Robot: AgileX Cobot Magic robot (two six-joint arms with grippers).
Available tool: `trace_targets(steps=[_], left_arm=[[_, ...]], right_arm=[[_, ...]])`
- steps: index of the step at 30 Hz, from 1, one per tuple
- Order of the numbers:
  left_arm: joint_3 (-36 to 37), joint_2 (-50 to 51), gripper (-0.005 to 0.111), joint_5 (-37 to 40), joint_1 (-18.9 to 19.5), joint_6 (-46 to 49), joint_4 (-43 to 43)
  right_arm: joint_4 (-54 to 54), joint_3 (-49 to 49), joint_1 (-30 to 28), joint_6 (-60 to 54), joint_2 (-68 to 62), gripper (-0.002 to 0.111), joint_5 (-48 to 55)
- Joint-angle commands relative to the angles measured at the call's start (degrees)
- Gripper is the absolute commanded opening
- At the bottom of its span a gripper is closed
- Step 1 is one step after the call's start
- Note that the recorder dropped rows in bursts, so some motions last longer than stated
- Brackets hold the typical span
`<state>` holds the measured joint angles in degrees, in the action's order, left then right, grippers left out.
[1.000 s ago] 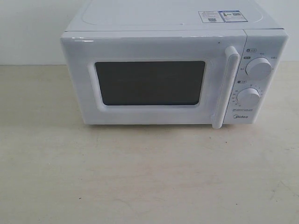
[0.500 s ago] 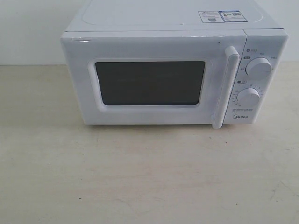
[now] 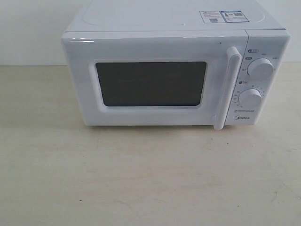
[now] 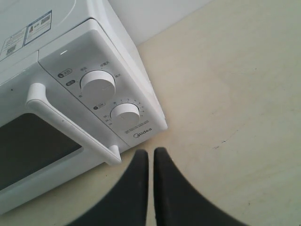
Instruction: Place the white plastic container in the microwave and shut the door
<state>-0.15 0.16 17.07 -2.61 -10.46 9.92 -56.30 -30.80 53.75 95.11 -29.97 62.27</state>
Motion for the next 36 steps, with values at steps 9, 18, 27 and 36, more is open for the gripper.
trace_targets(steps=[9, 18, 27, 36], left_arm=[[0.1, -0.2, 0.004, 0.3, 0.2, -0.7, -0.3], [0.1, -0.2, 0.004, 0.1, 0.2, -0.5, -0.3], [0.1, -0.2, 0.004, 0.1, 0.2, -0.5, -0.3], [0.1, -0.2, 0.004, 0.1, 0.2, -0.5, -0.3]], right_arm=[[-0.6, 0.1, 0.2, 0.0, 0.4, 0.0, 0.0], [-0.6, 0.1, 0.2, 0.0, 0.4, 0.0, 0.0], [0.6, 0.1, -4.6, 1.4, 2.8, 0.0, -2.7], [9.7, 0.1, -28.9, -16.3, 12.6, 0.0, -22.0]])
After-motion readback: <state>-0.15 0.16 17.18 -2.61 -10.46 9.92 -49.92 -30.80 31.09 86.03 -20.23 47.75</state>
